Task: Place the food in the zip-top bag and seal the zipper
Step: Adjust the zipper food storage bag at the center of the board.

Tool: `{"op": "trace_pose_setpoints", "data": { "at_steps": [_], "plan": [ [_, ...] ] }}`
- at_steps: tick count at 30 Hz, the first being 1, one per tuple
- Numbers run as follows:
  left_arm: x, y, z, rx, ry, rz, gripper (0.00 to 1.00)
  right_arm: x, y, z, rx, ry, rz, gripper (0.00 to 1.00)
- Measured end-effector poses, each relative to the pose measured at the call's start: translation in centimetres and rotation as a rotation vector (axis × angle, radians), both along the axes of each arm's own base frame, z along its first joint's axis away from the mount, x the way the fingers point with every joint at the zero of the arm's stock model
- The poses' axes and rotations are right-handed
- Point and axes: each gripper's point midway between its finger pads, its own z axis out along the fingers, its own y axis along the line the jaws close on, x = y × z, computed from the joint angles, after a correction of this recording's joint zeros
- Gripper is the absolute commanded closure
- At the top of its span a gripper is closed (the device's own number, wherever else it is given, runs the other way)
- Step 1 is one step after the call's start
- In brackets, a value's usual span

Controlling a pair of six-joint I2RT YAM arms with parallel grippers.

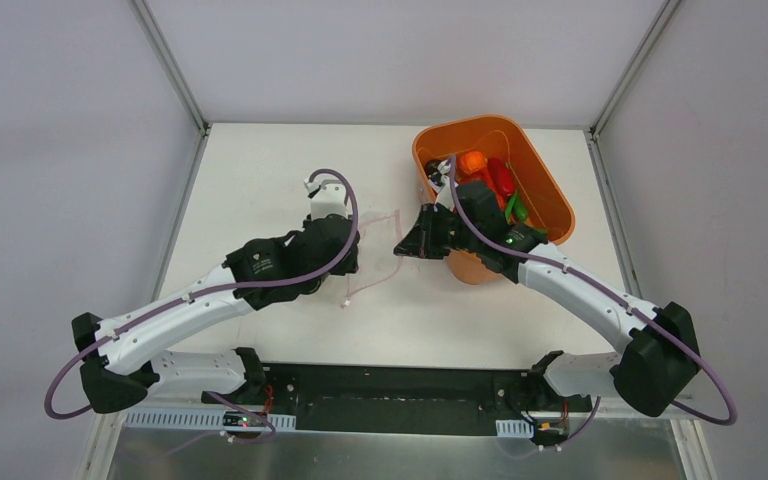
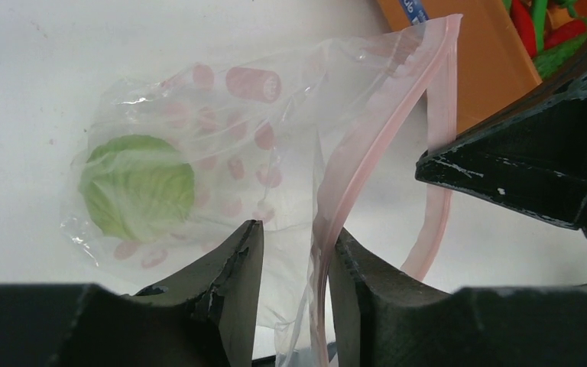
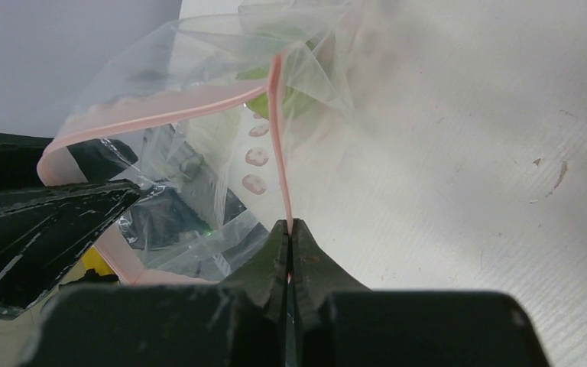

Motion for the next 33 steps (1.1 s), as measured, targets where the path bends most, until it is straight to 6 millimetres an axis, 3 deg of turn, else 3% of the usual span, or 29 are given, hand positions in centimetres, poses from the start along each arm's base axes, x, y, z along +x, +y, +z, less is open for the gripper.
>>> {"op": "trace_pose_setpoints", "data": {
  "at_steps": [5, 9, 15, 20, 28, 33],
  "plan": [
    [-0.1, -0.5, 0.7, -0.012, 0.002, -0.026, 0.68, 0.2, -0.1, -0.1, -0.005, -0.004, -0.010, 1.00],
    [-0.4, -0.7, 0.8, -0.011, 0.010, -0.053, 0.84, 0.3, -0.1, -0.2, -0.008, -0.004, -0.014, 1.00],
    [-0.7, -0.6, 0.3, 0.015, 0.031, -0.067, 1.00, 0.4, 0.0, -0.5, -0.016, 0.003, -0.015, 1.00],
    [-0.8, -0.4, 0.0, 0.034, 0.041, -0.065, 1.00, 0.6, 0.1, 0.2, -0.013, -0.009, -0.015, 0.92],
    [-0.4, 0.0, 0.1, 0.037, 0.026, -0.037, 1.00, 1.5, -0.3, 2.1, -0.041, -0.071, -0.023, 0.40],
    [0.4, 0.1, 0.2, 0.010, 0.018, -0.009, 1.00, 3.0, -1.6, 4.0, -0.066, -0.164, -0.077, 0.23]
  ]
}}
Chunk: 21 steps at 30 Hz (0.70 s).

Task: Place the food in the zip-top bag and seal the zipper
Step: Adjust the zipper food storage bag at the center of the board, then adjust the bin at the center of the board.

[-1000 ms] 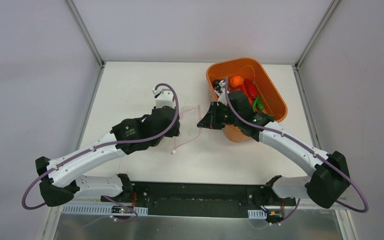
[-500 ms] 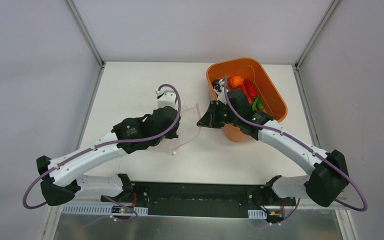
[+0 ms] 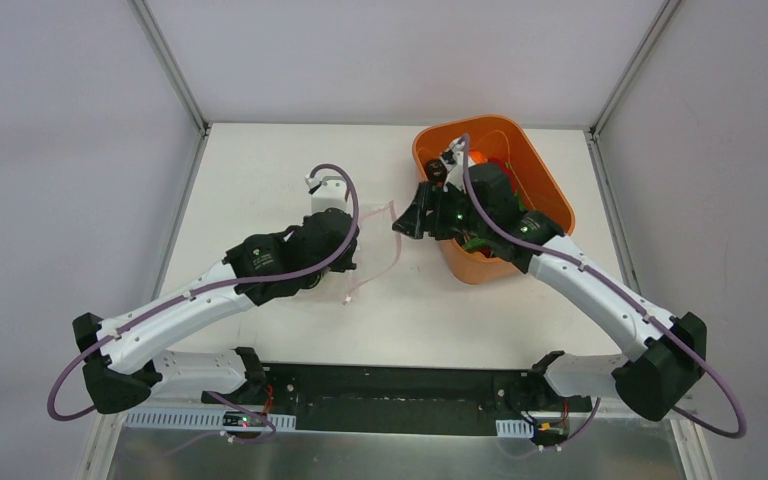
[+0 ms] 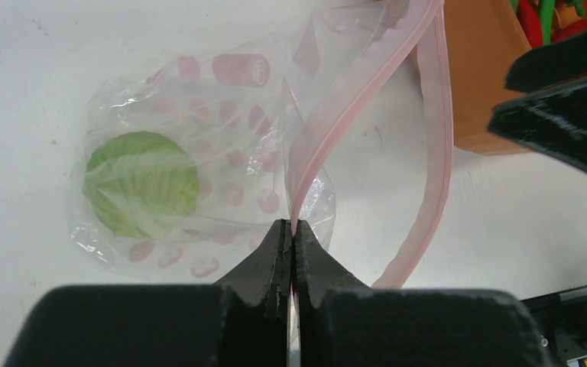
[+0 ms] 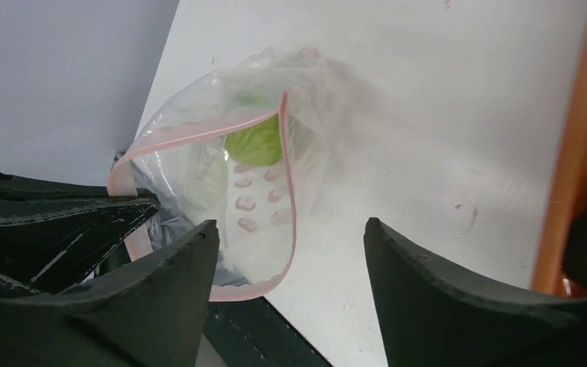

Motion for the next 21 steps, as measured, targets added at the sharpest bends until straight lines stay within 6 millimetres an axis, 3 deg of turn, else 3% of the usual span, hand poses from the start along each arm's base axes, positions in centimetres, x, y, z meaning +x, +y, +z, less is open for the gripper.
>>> {"op": "trace_pose_setpoints", "data": {
  "at_steps": [5, 9, 11, 14, 16, 18, 21],
  "plan": [
    [0.8, 0.1, 0.0, -0.022, -0.005, 0.022, 1.00, 3.4, -3.8, 2.3, -0.037, -0.120, -0.163, 0.20],
    [1.0, -0.2, 0.0, -0.039, -0.007, 0.019, 1.00, 8.8, -9.1, 3.4, -0.077, -0.163, -0.382, 0.18],
    [1.0, -0.2, -0.3, -0.042, 0.000, 0.015, 1.00, 11.9, -11.7, 3.0, -0.107, -0.149, -0.480, 0.18],
    [1.0, -0.1, -0.8, -0.036, 0.008, 0.014, 1.00, 15.7, -14.2, 0.0, -0.188, -0.068, -0.568, 0.18],
    [0.8, -0.2, -1.2, -0.039, 0.015, 0.006, 1.00, 16.6, -15.2, -3.2, -0.257, 0.007, -0.595, 0.17],
    [0.7, 0.0, -1.3, -0.043, 0.017, 0.003, 1.00, 15.8, -15.8, -6.8, -0.331, 0.105, -0.585, 0.17],
    [0.7, 0.2, -1.3, -0.049, 0.020, 0.003, 1.00, 12.4, -15.8, -10.6, -0.390, 0.239, -0.526, 0.17]
  ]
}}
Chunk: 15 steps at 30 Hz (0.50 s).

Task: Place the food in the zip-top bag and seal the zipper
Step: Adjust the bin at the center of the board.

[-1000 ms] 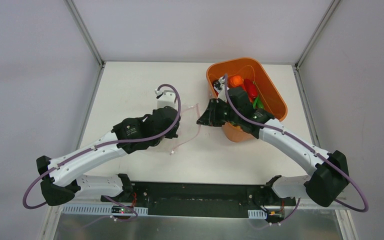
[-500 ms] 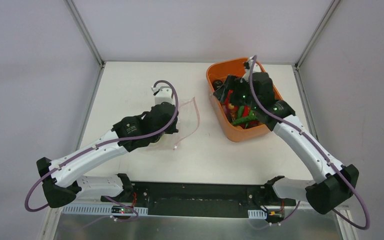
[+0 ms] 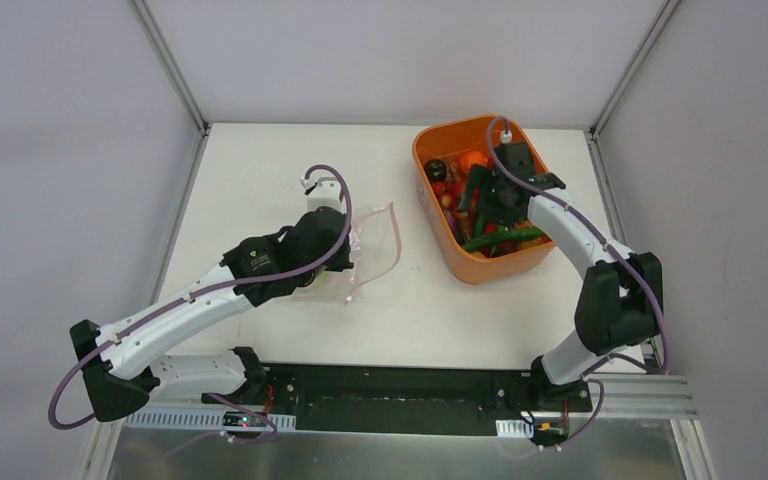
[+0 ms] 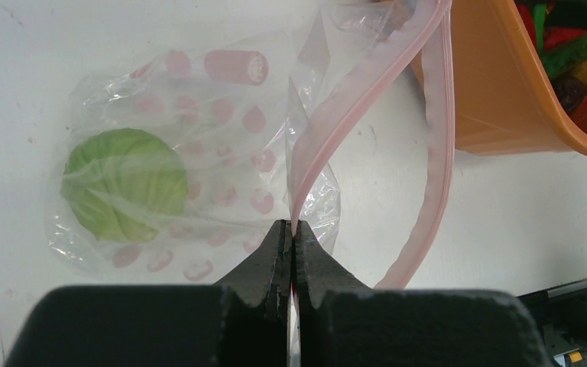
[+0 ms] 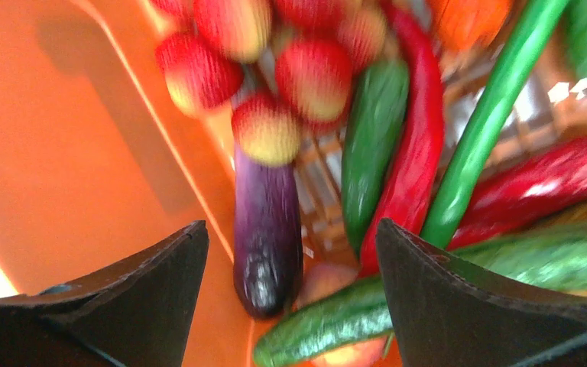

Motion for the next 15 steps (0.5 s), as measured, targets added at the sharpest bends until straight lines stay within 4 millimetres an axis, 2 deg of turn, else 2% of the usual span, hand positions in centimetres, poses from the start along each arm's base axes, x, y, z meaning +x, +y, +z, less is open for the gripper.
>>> {"op": "trace_pose_setpoints", "data": {
  "at_steps": [2, 4, 6, 8, 11, 15],
  "plan": [
    [-0.1, -0.1, 0.1, -0.007, 0.001, -0.006, 1.00, -2.4, 0.8, -1.5, 0.023, 0.065, 0.045, 0.17],
    [-0.1, -0.1, 0.2, -0.011, 0.000, -0.008, 1.00, -4.8, 2.0, -2.1, 0.048, 0.101, 0.095, 0.15],
    [-0.2, 0.0, 0.3, -0.013, 0.000, -0.010, 1.00, -6.9, 3.6, -1.8, 0.080, 0.105, 0.155, 0.15],
    [-0.2, 0.0, 0.3, -0.014, -0.001, -0.010, 1.00, -8.4, 5.0, -0.4, 0.122, 0.081, 0.216, 0.12],
    [-0.3, 0.0, 0.4, -0.017, -0.001, -0.011, 1.00, -8.6, 6.0, 1.9, 0.153, 0.004, 0.251, 0.10],
    [-0.4, -0.1, 0.3, -0.021, 0.004, -0.018, 1.00, -6.3, 5.2, 3.9, 0.144, -0.087, 0.213, 0.10]
  ]
}}
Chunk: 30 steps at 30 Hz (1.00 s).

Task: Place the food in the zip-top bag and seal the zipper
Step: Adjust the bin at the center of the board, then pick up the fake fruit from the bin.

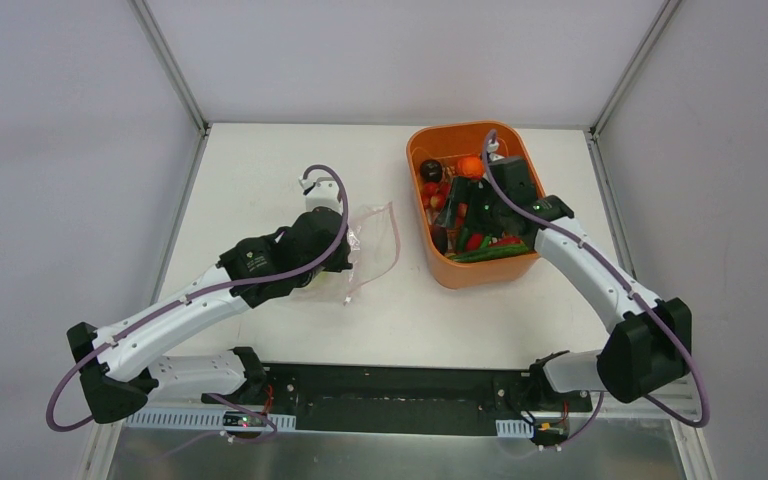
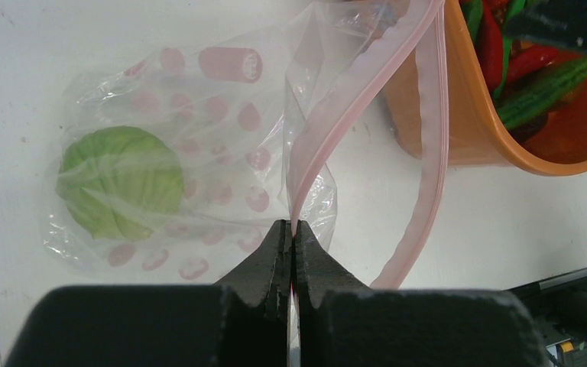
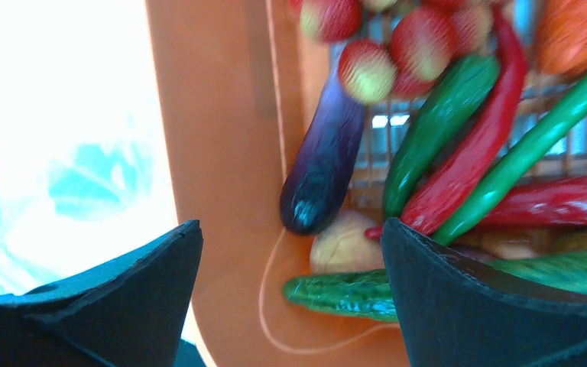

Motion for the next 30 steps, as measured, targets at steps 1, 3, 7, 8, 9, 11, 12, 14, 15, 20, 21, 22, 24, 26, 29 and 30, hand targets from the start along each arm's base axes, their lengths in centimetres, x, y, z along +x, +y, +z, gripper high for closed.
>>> {"op": "trace_pose_setpoints", "data": {
  "at_steps": [1, 3, 7, 8, 9, 11, 12, 14, 15, 20, 21, 22, 24, 26, 29, 30],
  "plan": [
    [-0.1, -0.1, 0.0, -0.001, 0.003, -0.004, 1.00, 0.8, -0.3, 0.4, -0.006, -0.020, -0.015, 0.11],
    [-0.2, -0.1, -0.1, -0.003, 0.008, -0.010, 1.00, 2.9, -0.9, 1.0, -0.039, -0.051, -0.059, 0.11],
    [-0.3, -0.1, -0.2, -0.001, 0.013, -0.013, 1.00, 7.6, -1.9, 1.1, -0.093, -0.088, -0.142, 0.14],
    [-0.3, -0.1, -0.2, 0.000, 0.013, -0.013, 1.00, 8.7, -2.2, 0.6, -0.103, -0.080, -0.155, 0.14],
    [-0.3, -0.1, -0.2, 0.002, 0.015, -0.013, 1.00, 9.9, -2.4, -0.1, -0.109, -0.069, -0.167, 0.14],
    [-0.4, 0.1, -0.1, 0.007, 0.019, -0.013, 1.00, 11.8, -2.7, -1.9, -0.128, -0.037, -0.180, 0.17],
    [-0.4, 0.1, -0.1, 0.009, 0.020, -0.013, 1.00, 12.5, -2.9, -2.8, -0.140, -0.016, -0.183, 0.19],
    [-0.5, 0.2, -0.1, 0.011, 0.021, -0.013, 1.00, 14.0, -3.0, -4.4, -0.160, 0.018, -0.181, 0.20],
    [-0.5, 0.2, -0.1, 0.012, 0.022, -0.013, 1.00, 14.7, -3.0, -5.2, -0.167, 0.030, -0.174, 0.20],
    [-0.6, 0.4, -0.3, 0.021, 0.028, -0.013, 1.00, 15.7, -2.8, -8.5, -0.221, 0.107, -0.112, 0.16],
    [-0.6, 0.4, -0.3, 0.022, 0.029, -0.012, 1.00, 15.7, -2.9, -9.2, -0.238, 0.119, -0.095, 0.17],
    [-0.7, 0.5, -0.3, 0.023, 0.030, -0.012, 1.00, 15.7, -2.9, -9.5, -0.244, 0.126, -0.085, 0.21],
    [-0.7, 0.5, -0.1, 0.020, 0.027, -0.013, 1.00, 15.3, -2.9, -10.3, -0.254, 0.151, -0.069, 0.31],
    [-0.7, 0.6, 0.0, 0.016, 0.025, -0.012, 1.00, 14.9, -2.9, -11.0, -0.262, 0.171, -0.050, 0.45],
    [-0.8, 0.6, 0.0, 0.016, 0.025, -0.012, 1.00, 14.6, -3.1, -11.3, -0.270, 0.181, -0.042, 0.58],
    [-0.8, 0.6, 0.0, 0.017, 0.025, -0.012, 1.00, 14.6, -3.1, -11.3, -0.272, 0.182, -0.042, 0.59]
  ]
}}
